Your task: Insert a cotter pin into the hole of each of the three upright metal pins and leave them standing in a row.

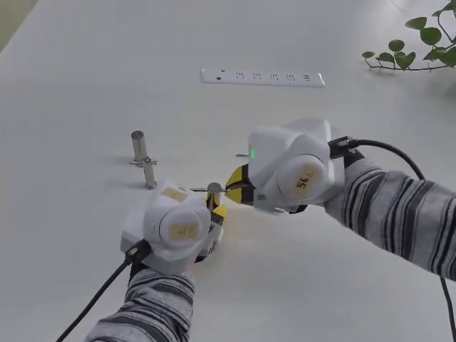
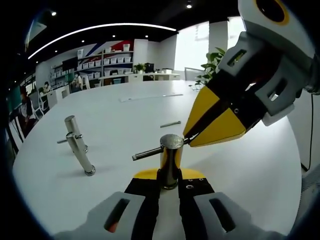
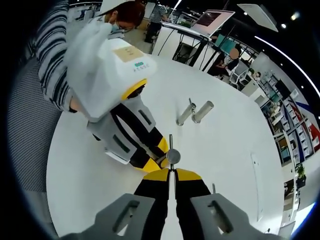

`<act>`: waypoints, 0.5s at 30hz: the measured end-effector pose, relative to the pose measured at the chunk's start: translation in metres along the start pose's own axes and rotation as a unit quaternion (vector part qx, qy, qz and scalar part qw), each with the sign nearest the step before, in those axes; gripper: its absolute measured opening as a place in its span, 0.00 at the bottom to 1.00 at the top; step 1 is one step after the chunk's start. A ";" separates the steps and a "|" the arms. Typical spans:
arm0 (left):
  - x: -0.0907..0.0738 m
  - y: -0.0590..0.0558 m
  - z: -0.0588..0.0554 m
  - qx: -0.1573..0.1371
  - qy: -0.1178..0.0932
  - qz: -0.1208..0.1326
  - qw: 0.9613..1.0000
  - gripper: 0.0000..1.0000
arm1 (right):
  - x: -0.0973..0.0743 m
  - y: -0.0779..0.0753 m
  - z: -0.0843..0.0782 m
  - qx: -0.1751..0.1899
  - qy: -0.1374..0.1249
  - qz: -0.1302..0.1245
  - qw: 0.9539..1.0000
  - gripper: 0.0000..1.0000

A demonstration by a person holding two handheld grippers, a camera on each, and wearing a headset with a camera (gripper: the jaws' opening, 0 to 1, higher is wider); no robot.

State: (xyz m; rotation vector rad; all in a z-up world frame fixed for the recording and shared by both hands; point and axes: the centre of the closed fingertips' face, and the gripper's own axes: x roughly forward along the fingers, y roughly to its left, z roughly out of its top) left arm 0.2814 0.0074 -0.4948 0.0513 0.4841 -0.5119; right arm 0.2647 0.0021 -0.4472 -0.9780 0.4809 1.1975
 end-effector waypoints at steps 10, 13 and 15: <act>0.000 0.001 0.000 -0.003 0.002 0.007 1.000 0.10 | 0.001 0.000 0.000 0.002 0.001 -0.002 1.000 0.00; 0.000 0.001 0.000 -0.011 0.007 0.008 1.000 0.10 | 0.002 0.000 -0.001 0.002 0.003 -0.004 1.000 0.02; 0.000 0.001 0.000 -0.009 0.009 0.007 1.000 0.11 | 0.002 0.001 -0.002 0.005 0.004 -0.004 1.000 0.04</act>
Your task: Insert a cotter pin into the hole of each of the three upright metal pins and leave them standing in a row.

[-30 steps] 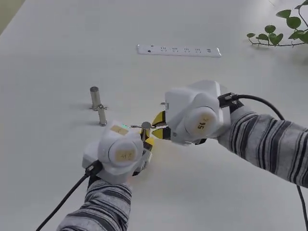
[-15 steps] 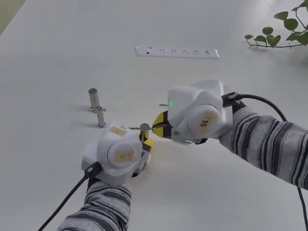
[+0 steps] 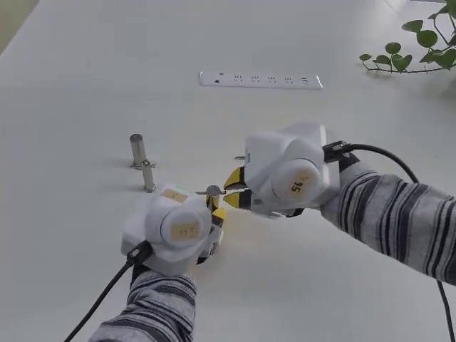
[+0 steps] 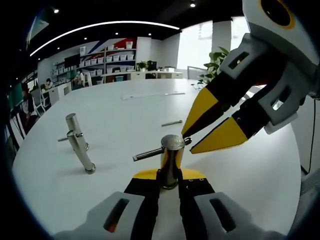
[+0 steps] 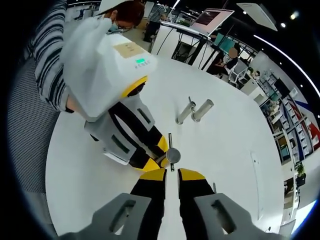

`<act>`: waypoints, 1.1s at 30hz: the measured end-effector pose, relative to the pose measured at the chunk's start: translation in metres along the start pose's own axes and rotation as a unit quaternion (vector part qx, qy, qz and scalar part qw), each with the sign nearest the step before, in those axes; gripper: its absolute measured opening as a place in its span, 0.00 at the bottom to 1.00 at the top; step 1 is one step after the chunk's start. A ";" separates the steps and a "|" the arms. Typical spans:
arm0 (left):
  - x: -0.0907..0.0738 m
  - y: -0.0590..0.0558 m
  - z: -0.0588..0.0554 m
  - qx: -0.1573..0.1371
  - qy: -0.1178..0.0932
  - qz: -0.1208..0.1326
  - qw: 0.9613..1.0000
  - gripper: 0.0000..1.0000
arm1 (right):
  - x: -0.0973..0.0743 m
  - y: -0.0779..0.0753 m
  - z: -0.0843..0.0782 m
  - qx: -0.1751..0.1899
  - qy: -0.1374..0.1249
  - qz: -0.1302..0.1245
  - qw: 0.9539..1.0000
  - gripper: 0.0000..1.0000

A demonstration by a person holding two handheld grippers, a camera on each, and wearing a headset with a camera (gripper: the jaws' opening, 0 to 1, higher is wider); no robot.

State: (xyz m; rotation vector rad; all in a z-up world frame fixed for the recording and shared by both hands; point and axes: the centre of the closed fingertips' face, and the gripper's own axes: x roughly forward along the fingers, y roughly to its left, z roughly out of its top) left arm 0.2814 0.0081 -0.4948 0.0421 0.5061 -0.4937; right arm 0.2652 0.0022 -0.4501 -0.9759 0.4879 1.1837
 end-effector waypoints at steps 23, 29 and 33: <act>-0.047 -0.001 0.019 0.019 -0.016 -0.044 0.999 0.56 | 0.017 0.003 0.015 0.161 -0.053 0.061 0.984 0.16; -0.061 0.003 0.025 0.017 -0.028 -0.048 0.998 0.66 | 0.021 0.002 0.013 0.165 -0.049 0.064 0.983 0.12; -0.067 0.003 0.028 0.033 -0.032 -0.056 0.997 0.73 | 0.023 0.002 0.012 0.172 -0.049 0.066 0.982 0.10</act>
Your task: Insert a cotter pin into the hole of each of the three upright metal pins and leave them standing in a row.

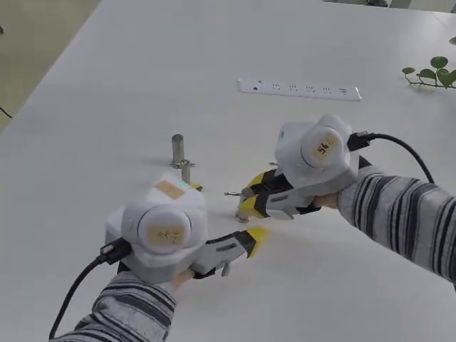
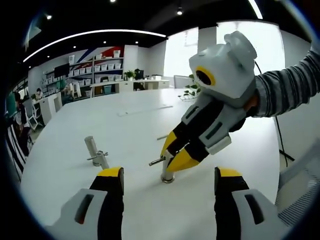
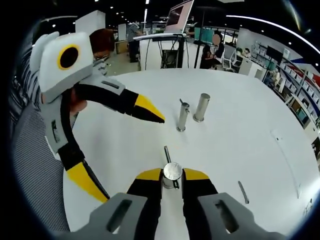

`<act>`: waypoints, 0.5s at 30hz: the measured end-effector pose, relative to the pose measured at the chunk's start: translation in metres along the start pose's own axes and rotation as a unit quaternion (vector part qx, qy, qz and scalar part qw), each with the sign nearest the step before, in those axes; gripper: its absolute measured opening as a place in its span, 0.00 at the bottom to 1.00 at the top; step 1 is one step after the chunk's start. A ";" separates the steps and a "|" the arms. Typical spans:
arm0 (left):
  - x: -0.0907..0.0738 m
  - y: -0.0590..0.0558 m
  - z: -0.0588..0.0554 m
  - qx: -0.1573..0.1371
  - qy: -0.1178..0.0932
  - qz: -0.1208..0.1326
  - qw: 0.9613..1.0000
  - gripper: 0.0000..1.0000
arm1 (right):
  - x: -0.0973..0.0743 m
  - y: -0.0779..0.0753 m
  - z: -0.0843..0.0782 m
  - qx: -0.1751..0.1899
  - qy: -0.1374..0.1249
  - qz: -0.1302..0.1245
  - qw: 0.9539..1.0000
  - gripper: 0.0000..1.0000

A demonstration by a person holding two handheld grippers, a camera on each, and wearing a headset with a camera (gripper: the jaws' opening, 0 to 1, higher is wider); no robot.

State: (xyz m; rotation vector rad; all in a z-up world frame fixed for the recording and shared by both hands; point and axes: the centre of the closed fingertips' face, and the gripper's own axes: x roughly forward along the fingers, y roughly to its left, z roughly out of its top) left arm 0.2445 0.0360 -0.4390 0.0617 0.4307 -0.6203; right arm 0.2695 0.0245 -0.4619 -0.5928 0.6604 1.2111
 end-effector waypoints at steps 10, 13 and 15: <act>-0.020 0.003 0.001 0.025 -0.007 -0.004 1.000 0.86 | -0.001 0.000 0.001 0.023 -0.004 0.015 1.000 0.08; -0.025 0.004 0.003 0.027 -0.011 -0.006 1.000 0.89 | -0.001 -0.001 0.001 0.031 -0.003 0.014 0.999 0.08; -0.028 0.005 0.003 0.027 -0.011 -0.005 1.000 0.92 | -0.001 -0.002 0.001 0.025 0.000 0.013 1.000 0.08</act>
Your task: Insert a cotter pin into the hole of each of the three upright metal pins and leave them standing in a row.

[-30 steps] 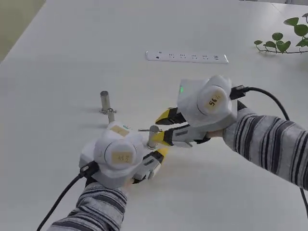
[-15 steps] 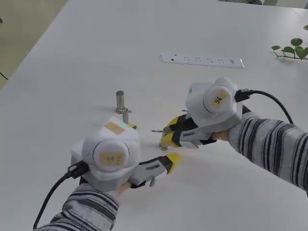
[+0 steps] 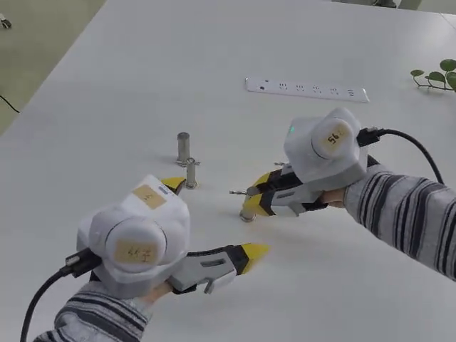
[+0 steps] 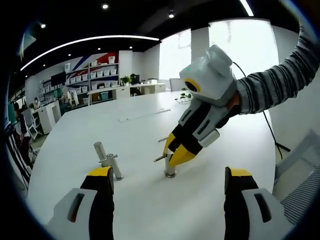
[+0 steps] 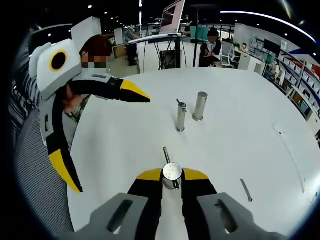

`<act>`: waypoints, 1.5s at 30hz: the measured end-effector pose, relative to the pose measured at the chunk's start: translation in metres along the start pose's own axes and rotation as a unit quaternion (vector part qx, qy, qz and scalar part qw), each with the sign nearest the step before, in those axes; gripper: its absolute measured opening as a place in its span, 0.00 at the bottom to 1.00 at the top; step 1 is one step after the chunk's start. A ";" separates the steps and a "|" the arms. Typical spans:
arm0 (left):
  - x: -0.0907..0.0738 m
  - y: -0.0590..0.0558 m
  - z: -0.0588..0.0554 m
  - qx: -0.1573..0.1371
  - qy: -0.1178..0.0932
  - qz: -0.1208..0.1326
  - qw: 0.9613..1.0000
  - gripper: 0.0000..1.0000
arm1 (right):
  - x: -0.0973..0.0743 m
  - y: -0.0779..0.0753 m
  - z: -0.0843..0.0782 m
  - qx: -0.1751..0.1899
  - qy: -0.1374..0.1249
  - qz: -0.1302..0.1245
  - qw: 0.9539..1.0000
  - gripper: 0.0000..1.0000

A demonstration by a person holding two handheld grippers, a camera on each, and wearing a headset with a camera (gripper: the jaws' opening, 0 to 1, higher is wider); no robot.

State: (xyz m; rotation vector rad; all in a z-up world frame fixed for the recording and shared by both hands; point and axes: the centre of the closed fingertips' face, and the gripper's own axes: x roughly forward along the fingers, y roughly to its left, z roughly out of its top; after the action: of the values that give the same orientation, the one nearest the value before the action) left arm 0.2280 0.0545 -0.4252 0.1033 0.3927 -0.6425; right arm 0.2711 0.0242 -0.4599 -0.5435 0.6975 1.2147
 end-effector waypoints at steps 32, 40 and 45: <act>-0.012 0.025 -0.005 -0.021 -0.019 0.033 0.999 0.99 | 0.015 -0.042 0.021 -0.008 0.013 -0.001 1.000 0.08; -0.011 0.028 -0.009 -0.026 -0.014 0.036 0.999 0.99 | 0.015 -0.042 0.021 -0.008 0.014 0.004 1.000 0.08; -0.010 0.025 -0.012 -0.026 -0.009 0.032 0.999 0.99 | 0.016 -0.043 0.020 -0.008 0.011 0.005 1.000 0.08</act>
State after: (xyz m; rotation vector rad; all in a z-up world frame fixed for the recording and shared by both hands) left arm 0.2315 0.0830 -0.4332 0.0603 0.3875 -0.5685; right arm 0.3193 0.0376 -0.4577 -0.5682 0.7103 1.2260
